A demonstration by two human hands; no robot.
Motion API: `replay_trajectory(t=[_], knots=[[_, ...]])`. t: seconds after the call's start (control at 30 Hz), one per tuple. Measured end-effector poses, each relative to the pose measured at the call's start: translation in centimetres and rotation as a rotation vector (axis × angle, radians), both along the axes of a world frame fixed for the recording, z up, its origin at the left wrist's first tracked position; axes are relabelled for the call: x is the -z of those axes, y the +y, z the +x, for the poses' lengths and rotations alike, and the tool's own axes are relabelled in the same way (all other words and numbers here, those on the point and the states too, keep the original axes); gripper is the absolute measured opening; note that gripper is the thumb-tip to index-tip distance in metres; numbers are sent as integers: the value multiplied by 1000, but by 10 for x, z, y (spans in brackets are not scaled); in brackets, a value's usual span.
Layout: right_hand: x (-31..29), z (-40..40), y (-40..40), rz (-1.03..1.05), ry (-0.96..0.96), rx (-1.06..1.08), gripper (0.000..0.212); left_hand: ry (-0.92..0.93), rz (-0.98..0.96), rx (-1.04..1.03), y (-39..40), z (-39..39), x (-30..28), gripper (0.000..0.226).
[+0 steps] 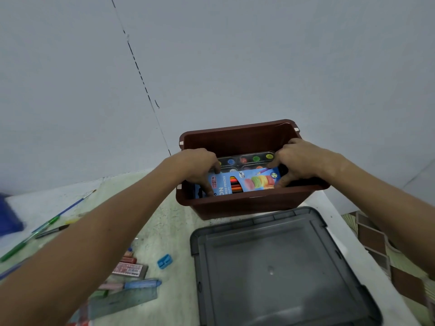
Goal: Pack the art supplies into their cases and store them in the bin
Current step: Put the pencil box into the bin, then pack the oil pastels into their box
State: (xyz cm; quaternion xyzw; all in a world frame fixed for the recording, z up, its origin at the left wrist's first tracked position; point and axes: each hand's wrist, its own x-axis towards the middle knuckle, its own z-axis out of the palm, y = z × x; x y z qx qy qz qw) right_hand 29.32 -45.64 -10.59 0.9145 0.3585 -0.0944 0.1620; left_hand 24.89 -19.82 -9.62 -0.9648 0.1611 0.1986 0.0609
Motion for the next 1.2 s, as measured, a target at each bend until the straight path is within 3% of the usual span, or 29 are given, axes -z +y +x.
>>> replay_trajectory(t=[0.23,0.43,0.67,0.8,0.97,1.2], knots=[[-1,-1,6,-9,24,13,68,-78,28,23,-8,-2,17,62],[0,-7,4,27,-55,-4,66,-79,19,17,-4,-3,17,66],[-2,-9,6,132,-9,42,70,-15,-5,-8,0,-2,2,68],[-14,-23,15,482,205,164,74,-97,-77,-39,12,-21,-9,65],[-34,-70,69,838,298,85,64,-265,-344,-87,50,-74,-37,58],[-34,-136,205,1101,439,-101,35,-300,-578,-477,162,-181,-28,49]])
